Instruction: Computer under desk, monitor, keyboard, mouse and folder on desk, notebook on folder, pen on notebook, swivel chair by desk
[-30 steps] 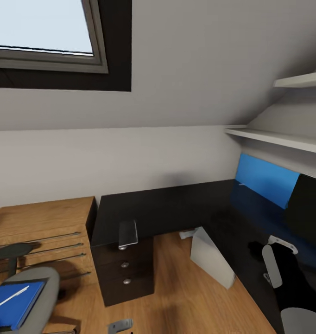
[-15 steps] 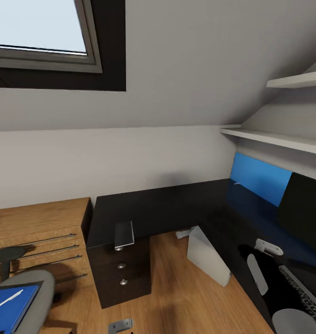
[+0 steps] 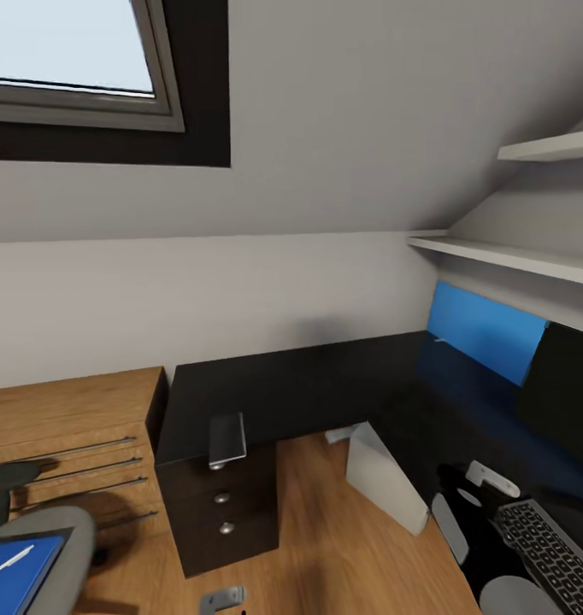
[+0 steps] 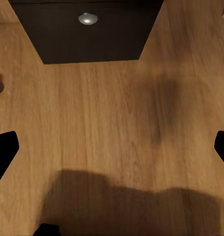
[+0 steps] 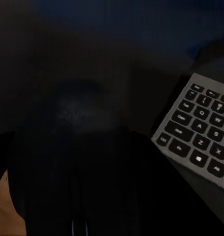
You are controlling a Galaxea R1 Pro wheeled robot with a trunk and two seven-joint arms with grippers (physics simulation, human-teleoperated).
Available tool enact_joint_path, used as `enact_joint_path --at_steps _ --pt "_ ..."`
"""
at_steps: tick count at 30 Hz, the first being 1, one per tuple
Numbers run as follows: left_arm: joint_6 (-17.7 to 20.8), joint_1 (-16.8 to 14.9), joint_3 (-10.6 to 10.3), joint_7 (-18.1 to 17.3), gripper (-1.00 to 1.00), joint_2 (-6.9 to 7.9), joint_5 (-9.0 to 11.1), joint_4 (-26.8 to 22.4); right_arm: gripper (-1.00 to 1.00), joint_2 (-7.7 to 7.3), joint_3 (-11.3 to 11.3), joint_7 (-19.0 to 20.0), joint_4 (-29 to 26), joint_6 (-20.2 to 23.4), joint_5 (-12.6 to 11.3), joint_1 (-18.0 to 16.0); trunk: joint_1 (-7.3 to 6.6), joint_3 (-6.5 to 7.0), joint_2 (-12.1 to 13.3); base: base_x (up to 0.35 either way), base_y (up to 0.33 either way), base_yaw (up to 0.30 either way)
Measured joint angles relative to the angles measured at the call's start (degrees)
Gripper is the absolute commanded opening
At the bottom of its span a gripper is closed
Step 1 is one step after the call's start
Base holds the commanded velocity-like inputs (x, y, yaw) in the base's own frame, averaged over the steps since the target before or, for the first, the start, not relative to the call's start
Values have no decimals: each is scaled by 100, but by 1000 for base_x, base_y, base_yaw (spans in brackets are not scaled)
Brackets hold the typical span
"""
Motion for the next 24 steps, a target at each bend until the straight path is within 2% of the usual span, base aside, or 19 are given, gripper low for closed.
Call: enact_joint_path --at_steps 6,11,14,19,24 --pt "-4 0 -4 0 100 0 -8 0 -100 63 -7 -203 233 -175 13 -16 0 0 0 324 0 0" --pt "-4 0 0 -4 100 0 -12 0 -100 247 -3 -1069 243 -235 11 -22 0 0 0 324 0 0" --pt "-4 0 -6 -6 100 0 -12 0 -100 283 5 -1466 240 -242 7 -26 0 0 0 246 0 0" --pt "-4 0 -13 -7 100 -5 -7 -2 -100 293 2 -2024 241 -297 -2 -62 3 0 0 54 0 0" --pt "-4 0 -38 -7 100 -4 -5 -1 -100 271 -12 -2138 247 -449 17 -90 3 0 0 7 0 0"
